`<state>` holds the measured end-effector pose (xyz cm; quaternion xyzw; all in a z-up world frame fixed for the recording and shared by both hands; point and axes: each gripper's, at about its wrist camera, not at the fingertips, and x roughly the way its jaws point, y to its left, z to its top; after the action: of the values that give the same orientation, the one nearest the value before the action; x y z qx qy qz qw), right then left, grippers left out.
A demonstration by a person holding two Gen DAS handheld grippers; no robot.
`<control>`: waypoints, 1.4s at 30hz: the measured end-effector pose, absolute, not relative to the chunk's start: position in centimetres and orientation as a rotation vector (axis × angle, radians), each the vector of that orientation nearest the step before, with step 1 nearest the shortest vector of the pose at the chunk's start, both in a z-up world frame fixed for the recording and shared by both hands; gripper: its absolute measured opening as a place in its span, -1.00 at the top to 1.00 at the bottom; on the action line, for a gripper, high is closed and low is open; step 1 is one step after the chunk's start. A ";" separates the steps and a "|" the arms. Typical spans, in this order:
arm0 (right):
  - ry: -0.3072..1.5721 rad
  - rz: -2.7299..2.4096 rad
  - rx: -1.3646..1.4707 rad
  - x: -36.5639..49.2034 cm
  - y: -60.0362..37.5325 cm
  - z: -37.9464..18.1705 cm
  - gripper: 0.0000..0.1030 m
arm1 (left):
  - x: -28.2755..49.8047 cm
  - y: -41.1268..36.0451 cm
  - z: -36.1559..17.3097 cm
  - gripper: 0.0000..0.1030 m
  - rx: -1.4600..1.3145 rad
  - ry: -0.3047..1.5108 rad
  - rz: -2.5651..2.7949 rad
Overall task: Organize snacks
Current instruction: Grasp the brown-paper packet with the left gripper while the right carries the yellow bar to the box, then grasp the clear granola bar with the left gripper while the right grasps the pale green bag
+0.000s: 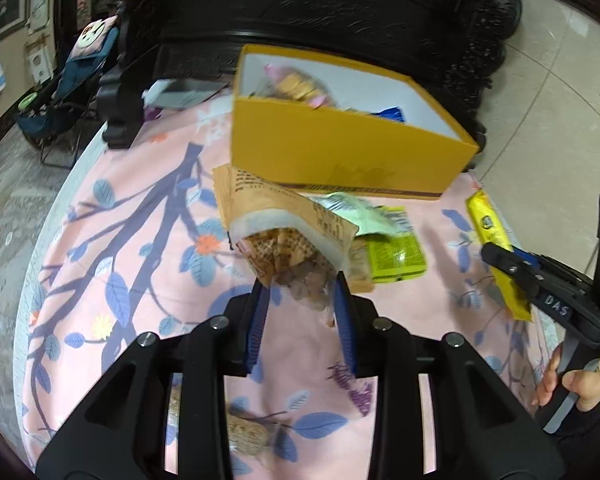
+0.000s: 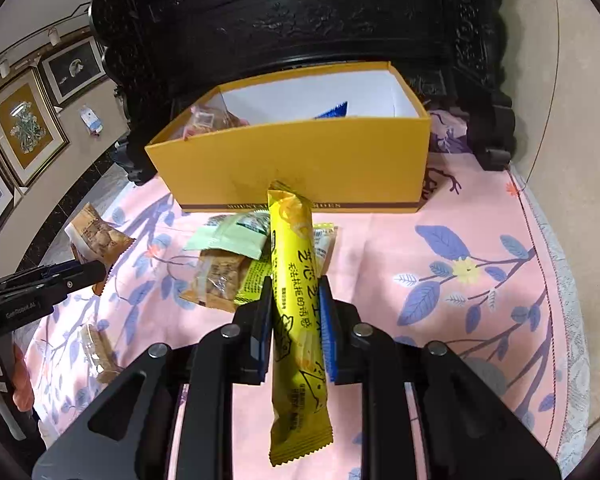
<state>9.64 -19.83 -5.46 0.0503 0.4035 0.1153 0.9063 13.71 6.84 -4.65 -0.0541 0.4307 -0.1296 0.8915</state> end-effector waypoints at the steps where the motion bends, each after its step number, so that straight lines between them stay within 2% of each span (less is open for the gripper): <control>1: 0.832 0.241 0.103 10.0 -19.8 -5.1 0.59 | 13.9 6.4 -4.1 0.39 -0.104 0.893 -0.274; 6: 0.836 0.269 0.120 15.0 -19.3 -1.5 0.59 | 17.2 4.3 -0.2 0.38 -0.068 0.873 -0.294; 11: 0.833 0.241 0.155 21.8 -19.0 1.2 0.59 | 24.4 1.9 2.7 0.37 -0.057 0.886 -0.305; 20: 0.798 0.190 0.161 30.0 -19.3 1.9 0.57 | 34.0 -0.9 2.5 0.37 -0.015 0.893 -0.262; 21: 0.786 0.188 0.159 30.4 -19.4 1.8 0.52 | 34.2 -0.9 2.3 0.24 -0.009 0.887 -0.255; 22: 0.769 0.179 0.157 30.5 -19.6 1.8 0.25 | 34.2 -0.9 2.3 -0.03 -0.003 0.880 -0.242; 23: 0.756 0.168 0.157 30.4 -19.8 1.9 0.00 | 34.1 -0.5 2.4 -0.70 0.003 0.859 -0.215; 24: 0.734 0.160 0.162 29.9 -20.2 2.0 -0.25 | 33.8 -0.3 2.7 -0.89 0.002 0.831 -0.199; 29: 0.730 0.226 0.165 26.3 -20.5 2.6 -0.29 | 30.7 1.1 3.4 -0.89 0.013 0.796 -0.170; 32: 0.721 0.277 0.163 21.8 -20.4 1.7 -0.65 | 26.6 2.2 2.9 -0.93 0.020 0.767 -0.158; 33: 0.732 0.294 0.155 20.1 -20.1 0.8 -0.88 | 25.3 2.6 2.5 -0.94 0.019 0.763 -0.154; 34: 0.751 0.314 0.150 18.5 -19.6 -0.4 -0.94 | 24.0 3.1 2.0 -0.94 0.015 0.760 -0.152; 42: 0.854 0.396 0.016 13.5 -13.3 -7.8 -0.94 | 15.0 7.0 -4.6 -0.95 -0.035 0.840 -0.077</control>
<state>13.47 -13.26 -7.78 0.0079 0.4114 0.1909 0.8912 14.97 7.00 -4.63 -0.0171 0.4074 -0.0372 0.9123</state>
